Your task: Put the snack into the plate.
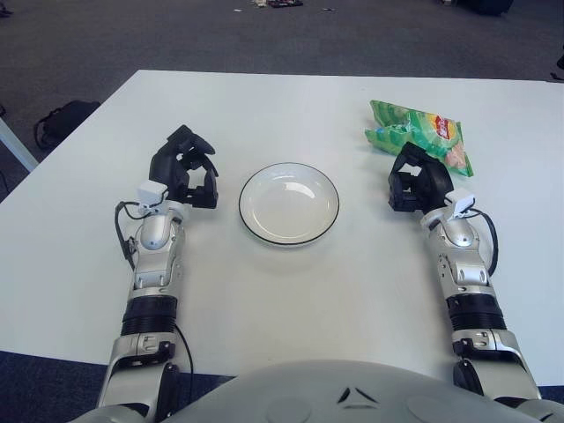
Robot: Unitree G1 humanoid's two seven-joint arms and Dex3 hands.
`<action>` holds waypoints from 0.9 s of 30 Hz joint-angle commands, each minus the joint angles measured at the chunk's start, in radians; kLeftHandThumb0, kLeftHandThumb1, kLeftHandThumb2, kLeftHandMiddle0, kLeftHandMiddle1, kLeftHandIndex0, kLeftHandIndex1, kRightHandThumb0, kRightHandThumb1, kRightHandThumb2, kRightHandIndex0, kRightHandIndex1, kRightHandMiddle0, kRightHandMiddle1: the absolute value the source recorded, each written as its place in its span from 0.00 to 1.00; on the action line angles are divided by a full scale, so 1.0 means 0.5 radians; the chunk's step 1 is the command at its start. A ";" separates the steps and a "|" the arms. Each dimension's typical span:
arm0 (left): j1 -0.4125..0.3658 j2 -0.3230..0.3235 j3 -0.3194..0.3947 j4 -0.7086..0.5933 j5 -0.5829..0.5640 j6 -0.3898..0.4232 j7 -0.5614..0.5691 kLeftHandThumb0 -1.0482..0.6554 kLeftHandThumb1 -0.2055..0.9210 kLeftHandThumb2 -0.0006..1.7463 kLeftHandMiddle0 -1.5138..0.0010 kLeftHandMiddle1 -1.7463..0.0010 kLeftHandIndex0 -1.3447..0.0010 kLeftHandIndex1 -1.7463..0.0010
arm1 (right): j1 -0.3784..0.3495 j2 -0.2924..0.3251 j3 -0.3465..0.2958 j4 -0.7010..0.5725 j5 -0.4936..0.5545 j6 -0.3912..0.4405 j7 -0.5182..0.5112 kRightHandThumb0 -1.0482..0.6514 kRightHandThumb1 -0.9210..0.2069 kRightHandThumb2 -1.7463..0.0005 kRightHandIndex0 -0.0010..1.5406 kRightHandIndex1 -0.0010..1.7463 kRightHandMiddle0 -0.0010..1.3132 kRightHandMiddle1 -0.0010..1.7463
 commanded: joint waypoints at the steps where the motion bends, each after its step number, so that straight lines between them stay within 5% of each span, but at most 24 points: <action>1: 0.296 -0.169 -0.048 0.148 0.017 0.011 0.037 0.61 0.09 1.00 0.38 0.00 0.43 0.10 | 0.168 0.088 0.008 0.086 0.012 0.033 0.002 0.32 0.58 0.21 0.84 1.00 0.50 1.00; 18: 0.324 -0.185 -0.071 0.094 0.000 0.046 0.056 0.61 0.13 0.96 0.40 0.00 0.43 0.13 | 0.204 0.113 -0.026 -0.019 0.136 0.150 0.074 0.32 0.59 0.20 0.85 1.00 0.51 1.00; 27: 0.324 -0.198 -0.073 0.091 0.012 0.055 0.074 0.60 0.14 0.95 0.41 0.00 0.43 0.14 | 0.191 0.111 -0.033 -0.235 0.074 0.310 -0.088 0.32 0.58 0.21 0.80 1.00 0.50 1.00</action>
